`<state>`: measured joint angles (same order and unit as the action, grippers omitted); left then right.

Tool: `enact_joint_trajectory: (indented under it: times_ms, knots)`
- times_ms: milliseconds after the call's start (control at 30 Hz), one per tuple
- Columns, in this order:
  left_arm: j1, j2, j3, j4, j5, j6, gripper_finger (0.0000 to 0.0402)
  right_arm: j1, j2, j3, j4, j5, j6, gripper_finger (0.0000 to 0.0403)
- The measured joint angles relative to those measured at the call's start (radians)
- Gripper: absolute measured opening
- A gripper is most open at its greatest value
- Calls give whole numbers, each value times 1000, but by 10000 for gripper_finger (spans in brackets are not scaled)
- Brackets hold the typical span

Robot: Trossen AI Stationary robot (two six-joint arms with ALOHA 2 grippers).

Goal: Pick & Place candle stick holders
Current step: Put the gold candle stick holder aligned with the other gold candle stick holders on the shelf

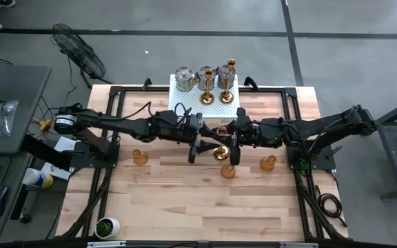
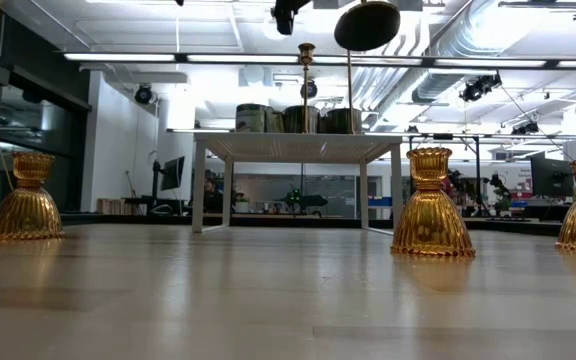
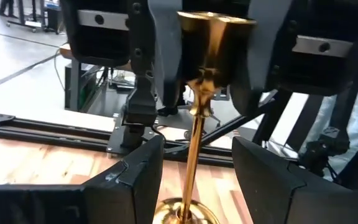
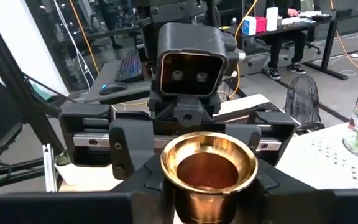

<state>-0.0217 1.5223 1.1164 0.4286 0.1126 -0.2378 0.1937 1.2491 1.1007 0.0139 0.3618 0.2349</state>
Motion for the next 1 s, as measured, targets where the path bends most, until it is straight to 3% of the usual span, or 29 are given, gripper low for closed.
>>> enact_joint_trajectory:
  times_ms: [267, 600, 767, 1000]
  knots:
    - [1, 0, 0, 26, -45, -3, 187, -12, 0, 0, 14, -10, -4, 86]
    - [1, 37, -3, 39, -53, -26, 176, -12, 0, 0, 13, -17, -1, 102]
    - [1, 52, -1, 41, -53, -41, 131, -12, 0, 0, 10, -21, -1, 86]
    - [1, 50, -1, 40, -49, -40, 36, -12, 0, 0, 11, -20, -1, 111]
